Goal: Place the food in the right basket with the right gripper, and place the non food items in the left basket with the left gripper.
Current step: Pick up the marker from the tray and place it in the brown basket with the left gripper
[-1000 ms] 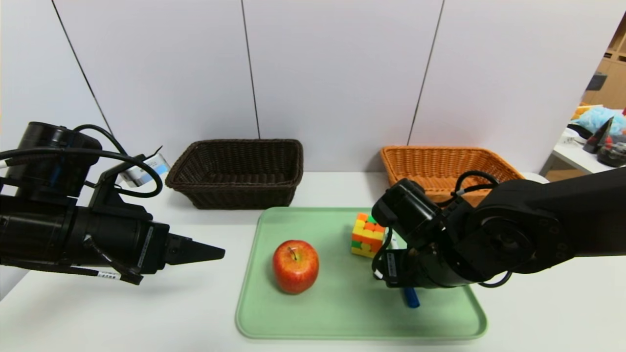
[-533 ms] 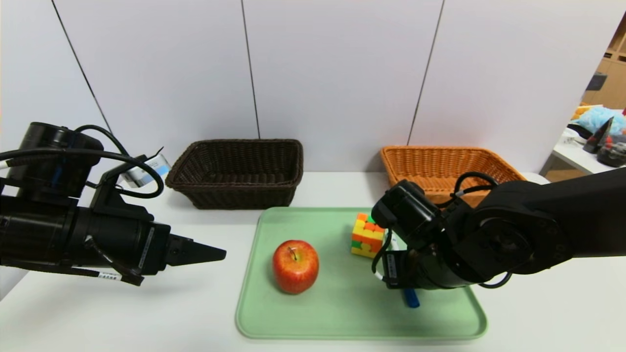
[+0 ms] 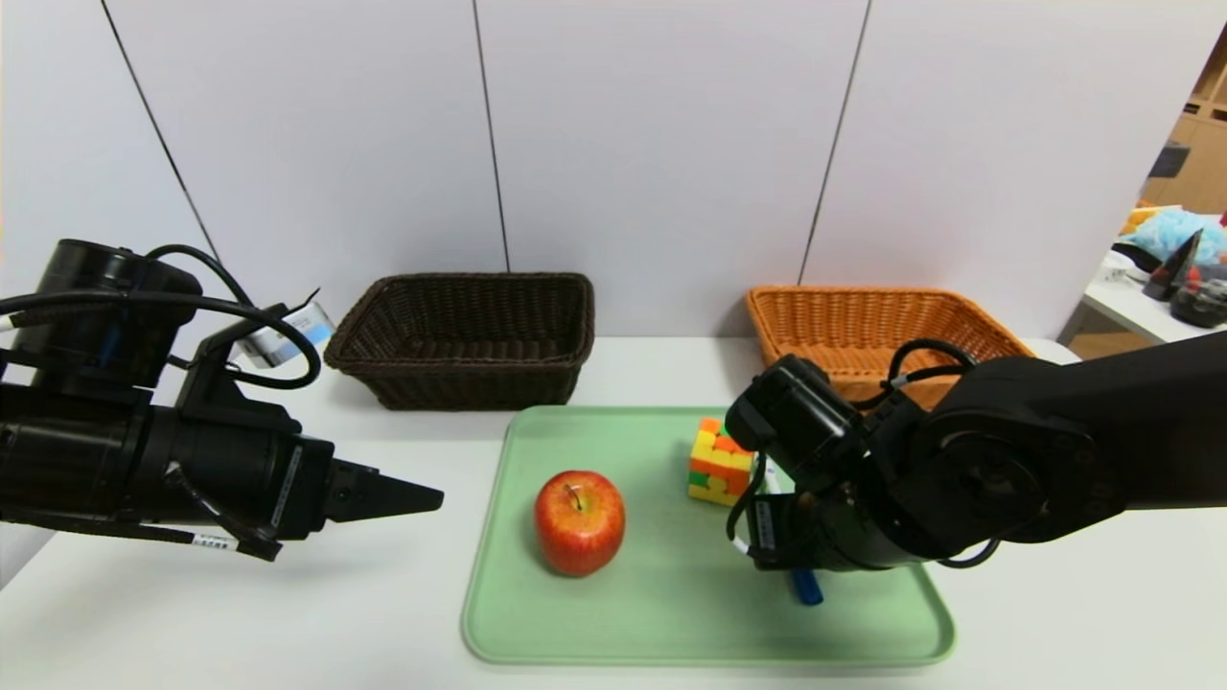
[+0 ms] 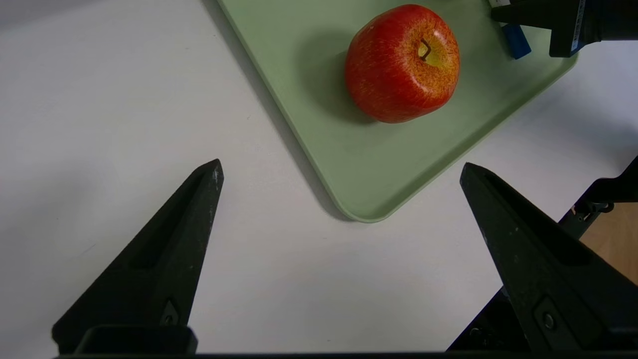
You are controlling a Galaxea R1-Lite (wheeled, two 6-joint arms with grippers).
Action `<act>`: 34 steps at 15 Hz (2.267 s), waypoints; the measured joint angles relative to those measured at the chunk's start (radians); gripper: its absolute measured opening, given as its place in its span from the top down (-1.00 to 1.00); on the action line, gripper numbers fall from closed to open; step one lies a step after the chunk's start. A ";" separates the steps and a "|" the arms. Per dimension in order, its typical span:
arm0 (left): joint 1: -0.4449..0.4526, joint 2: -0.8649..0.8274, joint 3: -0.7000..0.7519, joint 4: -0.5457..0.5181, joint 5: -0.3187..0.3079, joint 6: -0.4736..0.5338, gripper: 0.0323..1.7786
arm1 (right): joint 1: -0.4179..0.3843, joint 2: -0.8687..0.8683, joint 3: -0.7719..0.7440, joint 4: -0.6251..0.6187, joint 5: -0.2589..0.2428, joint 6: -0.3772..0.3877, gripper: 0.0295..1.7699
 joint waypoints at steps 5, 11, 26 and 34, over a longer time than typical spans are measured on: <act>0.000 -0.013 0.000 0.000 0.001 -0.003 -0.90 | -0.013 -0.071 -0.002 0.003 -0.013 -0.001 0.83; 0.000 -0.021 0.000 -0.001 0.003 -0.008 -0.90 | -0.049 -0.225 -0.014 -0.061 -0.024 -0.085 0.83; 0.008 -0.050 0.060 -0.056 0.026 -0.060 -0.90 | 0.028 0.058 -0.273 -0.685 0.028 -0.487 0.83; 0.009 -0.058 0.071 -0.062 0.037 -0.060 -0.90 | 0.083 0.303 -0.547 -0.861 0.034 -0.568 0.83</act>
